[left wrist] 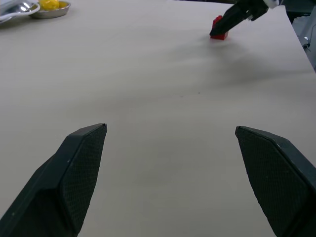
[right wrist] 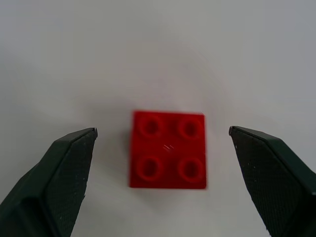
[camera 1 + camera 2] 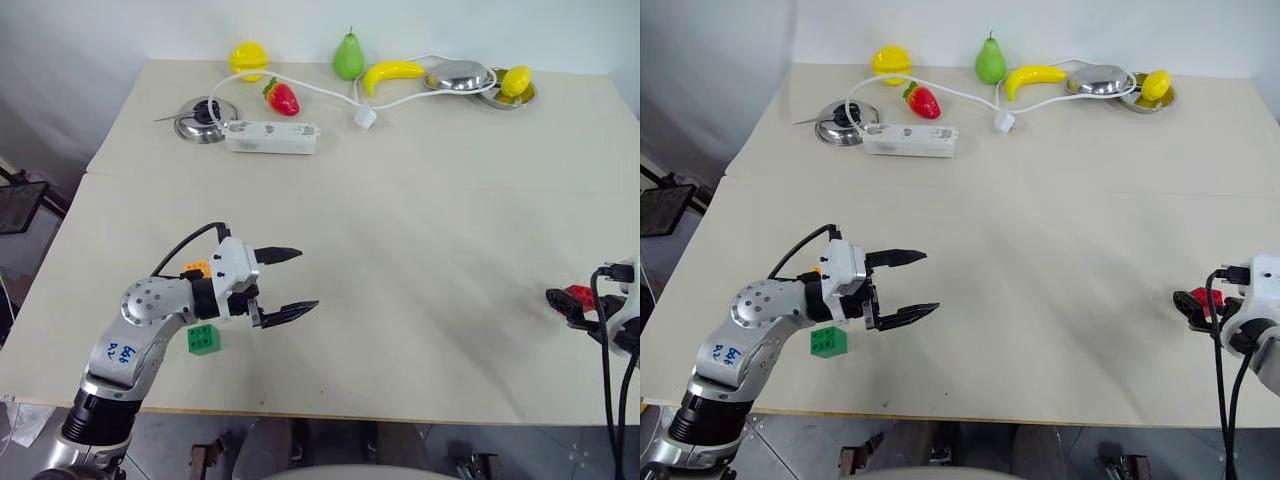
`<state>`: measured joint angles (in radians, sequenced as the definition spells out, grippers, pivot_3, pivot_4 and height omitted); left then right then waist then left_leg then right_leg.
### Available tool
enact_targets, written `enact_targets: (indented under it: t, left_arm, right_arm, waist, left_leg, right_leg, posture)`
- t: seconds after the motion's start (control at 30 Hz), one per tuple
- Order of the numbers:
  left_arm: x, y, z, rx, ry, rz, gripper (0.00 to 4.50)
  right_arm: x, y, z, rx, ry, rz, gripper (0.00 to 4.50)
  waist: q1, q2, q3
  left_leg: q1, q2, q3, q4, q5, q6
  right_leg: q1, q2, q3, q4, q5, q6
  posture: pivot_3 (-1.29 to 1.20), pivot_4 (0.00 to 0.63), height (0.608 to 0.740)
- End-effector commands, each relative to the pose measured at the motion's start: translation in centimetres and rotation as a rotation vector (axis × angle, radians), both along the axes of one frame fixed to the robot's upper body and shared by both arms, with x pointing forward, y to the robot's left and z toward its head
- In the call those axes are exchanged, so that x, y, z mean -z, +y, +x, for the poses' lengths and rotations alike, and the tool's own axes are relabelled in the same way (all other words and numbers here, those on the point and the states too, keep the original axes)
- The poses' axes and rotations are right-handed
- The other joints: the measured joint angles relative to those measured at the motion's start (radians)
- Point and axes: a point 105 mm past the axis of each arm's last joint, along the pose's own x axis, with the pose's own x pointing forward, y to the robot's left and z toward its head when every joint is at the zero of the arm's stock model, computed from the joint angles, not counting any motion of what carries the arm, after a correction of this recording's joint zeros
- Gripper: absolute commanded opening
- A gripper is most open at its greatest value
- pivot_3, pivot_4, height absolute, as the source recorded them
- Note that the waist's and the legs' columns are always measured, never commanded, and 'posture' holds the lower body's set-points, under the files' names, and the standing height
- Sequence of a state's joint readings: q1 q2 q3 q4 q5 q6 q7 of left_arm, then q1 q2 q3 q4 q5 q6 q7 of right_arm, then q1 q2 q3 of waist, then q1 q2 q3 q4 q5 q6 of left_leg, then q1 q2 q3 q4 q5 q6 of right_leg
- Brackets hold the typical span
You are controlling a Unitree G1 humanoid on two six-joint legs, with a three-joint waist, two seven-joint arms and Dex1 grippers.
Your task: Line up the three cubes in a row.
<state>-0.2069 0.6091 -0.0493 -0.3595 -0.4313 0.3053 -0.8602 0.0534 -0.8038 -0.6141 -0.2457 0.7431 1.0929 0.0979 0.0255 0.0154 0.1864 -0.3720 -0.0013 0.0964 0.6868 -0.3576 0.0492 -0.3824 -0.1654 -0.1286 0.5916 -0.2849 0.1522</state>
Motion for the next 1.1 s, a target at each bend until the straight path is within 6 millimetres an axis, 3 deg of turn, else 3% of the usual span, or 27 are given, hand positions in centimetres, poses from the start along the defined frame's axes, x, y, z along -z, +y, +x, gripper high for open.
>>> enact_targets:
  t: [0.03, 0.1, 0.4, 0.47, 0.53, 0.67, 0.83, 0.97, 1.1]
  left_arm:
    - [-1.2, 0.2, -0.3, -0.015, -0.055, -0.006, 4.42]
    - [-1.1, 0.2, -0.4, -0.017, -0.056, -0.005, 4.42]
    - [-1.0, 0.6, -0.2, -0.027, -0.055, -0.005, 4.50]
    - [-0.8, 1.1, -0.2, -0.036, -0.047, -0.006, 4.50]
    - [-0.7, 2.3, -0.2, -0.060, -0.034, -0.036, 4.50]
    - [-0.3, 5.0, -0.3, -0.102, -0.031, -0.025, 4.50]
    - [0.7, 8.5, -1.5, -0.105, 0.020, 0.033, 4.50]
    - [0.2, 8.7, -1.7, -0.102, -0.010, 0.037, 4.50]
    - [0.0, 8.3, -1.9, -0.103, -0.028, 0.029, 4.50]
  right_arm:
    - [-0.6, -0.5, -0.1, 0.021, -0.002, -0.029, 4.50]
    - [-0.4, -0.3, 0.1, 0.014, -0.004, -0.011, 4.50]
    - [-0.7, 0.8, 0.4, -0.059, -0.050, 0.023, 1.56]
    - [-1.3, 2.2, 1.2, -0.173, -0.076, 0.007, 1.51]
    - [-2.5, 5.4, 2.2, -0.447, -0.103, -0.029, 1.51]
    - [-3.5, 9.8, 2.8, -0.917, -0.127, -0.135, 1.51]
    - [-2.1, 11.7, 3.9, -1.414, -0.074, -0.321, 1.51]
    - [-1.9, 11.8, 6.1, -1.502, -0.087, -0.328, 1.51]
    - [-1.4, 11.4, 7.0, -1.582, -0.040, -0.359, 1.51]
  waist:
    - [0.000, 0.000, 0.000]
    - [-0.001, 0.000, 0.000]
    - [0.000, 0.000, 0.000]
    - [-0.001, 0.000, 0.000]
    - [-0.007, 0.000, 0.000]
    - [-0.024, 0.000, 0.001]
    - [-0.035, -0.002, 0.002]
    - [-0.031, -0.004, 0.003]
    - [-0.026, -0.003, 0.003]
  left_leg:
    - [0.000, 0.000, 0.000, 0.000, 0.000, 0.000]
    - [0.000, 0.000, 0.000, 0.000, 0.000, 0.000]
    - [0.001, 0.000, 0.000, 0.000, 0.000, 0.000]
    - [0.001, 0.000, 0.000, 0.000, 0.000, 0.000]
    - [0.001, 0.000, 0.000, 0.000, 0.000, 0.000]
    - [0.002, 0.001, 0.002, 0.000, 0.000, 0.000]
    - [0.002, 0.002, 0.003, 0.000, 0.001, -0.001]
    - [0.002, 0.002, 0.001, 0.001, 0.001, -0.001]
    - [0.000, 0.001, -0.002, 0.003, 0.001, -0.001]
  right_leg:
    - [0.000, 0.000, 0.000, 0.000, 0.000, 0.000]
    - [0.000, 0.000, 0.000, 0.000, 0.000, 0.000]
    - [0.001, 0.000, 0.000, 0.000, 0.000, 0.001]
    - [0.001, 0.001, 0.000, 0.000, 0.000, 0.001]
    - [0.001, 0.001, 0.000, 0.000, 0.000, 0.001]
    - [0.000, 0.002, 0.002, -0.001, 0.001, 0.001]
    - [0.001, 0.002, 0.002, -0.002, 0.001, 0.002]
    - [0.001, 0.002, 0.001, -0.002, 0.001, 0.002]
    - [0.003, 0.000, -0.003, -0.001, 0.001, 0.002]
  posture:
    - [0.00, 0.150, 0.740]
    - [0.00, 0.150, 0.740]
    - [0.00, 0.150, 0.740]
    - [0.00, 0.150, 0.740]
    - [0.00, 0.150, 0.740]
    - [0.00, 0.150, 0.740]
    - [0.00, 0.150, 0.740]
    - [0.00, 0.150, 0.740]
    - [0.00, 0.150, 0.740]
